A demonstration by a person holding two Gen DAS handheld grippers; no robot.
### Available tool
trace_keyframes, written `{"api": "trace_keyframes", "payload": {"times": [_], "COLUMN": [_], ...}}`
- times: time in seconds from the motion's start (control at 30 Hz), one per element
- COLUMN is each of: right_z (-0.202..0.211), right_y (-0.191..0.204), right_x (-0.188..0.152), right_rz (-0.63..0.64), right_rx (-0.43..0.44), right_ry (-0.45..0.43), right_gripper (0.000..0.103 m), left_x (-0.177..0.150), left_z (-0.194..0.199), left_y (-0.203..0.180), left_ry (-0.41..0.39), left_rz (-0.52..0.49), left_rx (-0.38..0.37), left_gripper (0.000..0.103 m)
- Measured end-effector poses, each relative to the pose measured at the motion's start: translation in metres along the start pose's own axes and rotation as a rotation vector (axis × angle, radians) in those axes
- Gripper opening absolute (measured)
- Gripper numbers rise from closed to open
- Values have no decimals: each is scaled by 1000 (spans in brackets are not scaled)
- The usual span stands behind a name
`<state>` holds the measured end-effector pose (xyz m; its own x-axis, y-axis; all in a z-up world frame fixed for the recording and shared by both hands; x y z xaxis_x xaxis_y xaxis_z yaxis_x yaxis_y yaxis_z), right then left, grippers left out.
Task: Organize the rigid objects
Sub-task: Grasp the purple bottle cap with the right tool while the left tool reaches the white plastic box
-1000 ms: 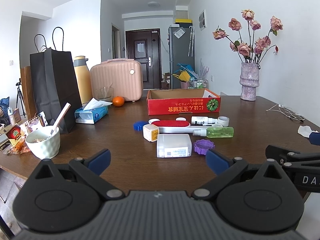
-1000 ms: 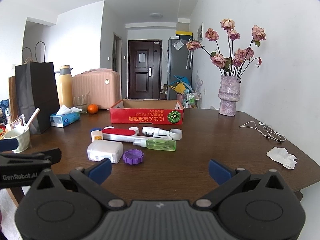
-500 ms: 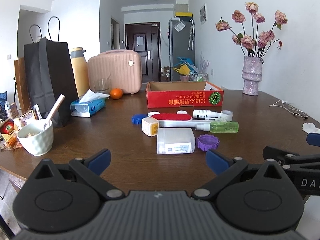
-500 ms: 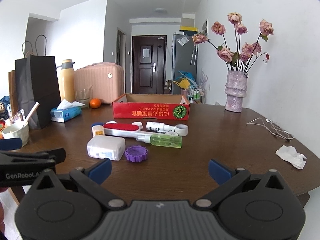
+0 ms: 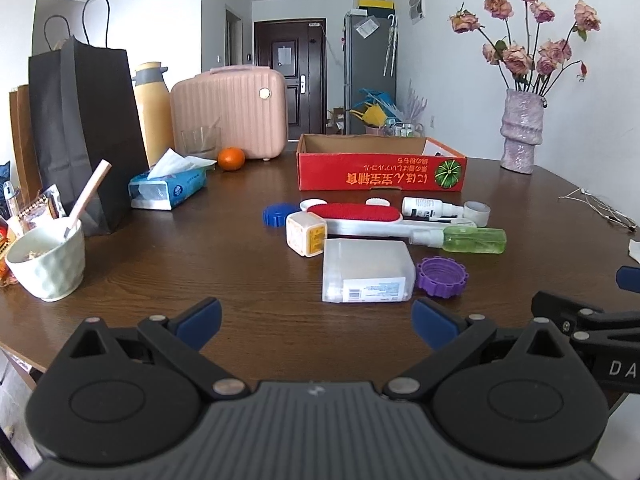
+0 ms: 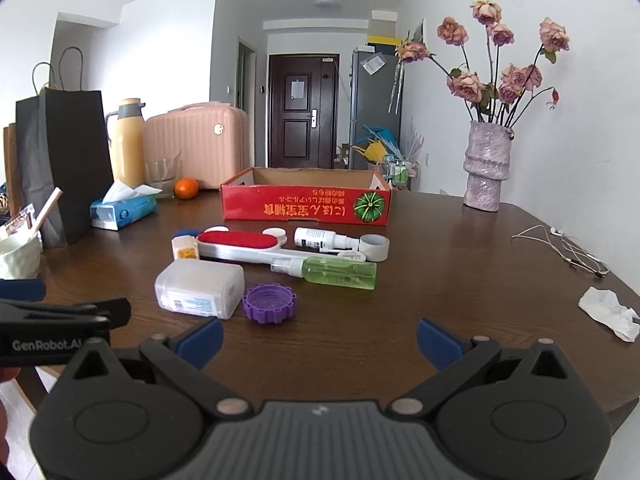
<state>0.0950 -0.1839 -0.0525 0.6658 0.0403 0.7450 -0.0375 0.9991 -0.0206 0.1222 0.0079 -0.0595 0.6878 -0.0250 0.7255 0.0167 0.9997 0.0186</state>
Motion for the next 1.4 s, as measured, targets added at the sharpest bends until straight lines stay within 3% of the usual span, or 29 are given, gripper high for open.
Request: {"api": "trace_keyframes", "payload": {"times": [0.5, 0.73, 1.2, 1.3, 1.37, 1.4], "right_z": [-72, -96, -135, -141, -143, -143], "right_y": [8, 17, 27, 27, 26, 25], "right_x": [21, 35, 58, 60, 60, 60], "right_rz": [45, 76, 139, 148, 150, 149], "right_rx": [-4, 47, 123, 144, 164, 169], "right_ry": [79, 104, 173, 189, 198, 199], "right_gripper": [102, 100, 78, 66, 52, 52], "left_x": [22, 34, 57, 62, 65, 65], "left_z": [-58, -69, -77, -77, -78, -78], "left_y": [6, 13, 16, 12, 8, 7], "left_ry": [64, 62, 58, 63, 69, 70], "left_rz": [15, 26, 46, 44, 38, 35], "left_rx": [32, 33, 16, 8, 4, 2], "left_gripper": [103, 103, 103, 103, 103, 103]}}
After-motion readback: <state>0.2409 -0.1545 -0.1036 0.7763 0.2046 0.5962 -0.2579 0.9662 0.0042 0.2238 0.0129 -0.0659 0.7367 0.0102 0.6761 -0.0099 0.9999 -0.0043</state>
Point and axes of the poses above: each gripper's, at about its wrist camera, not at the fingertips, and z roughly against the way its jaws point, y to its left, x to its top, the point moved 3 cm from there along -z, roughly the way its jaws point, and after that the axes turned 15 degrees about y, right-handed, at the moved point
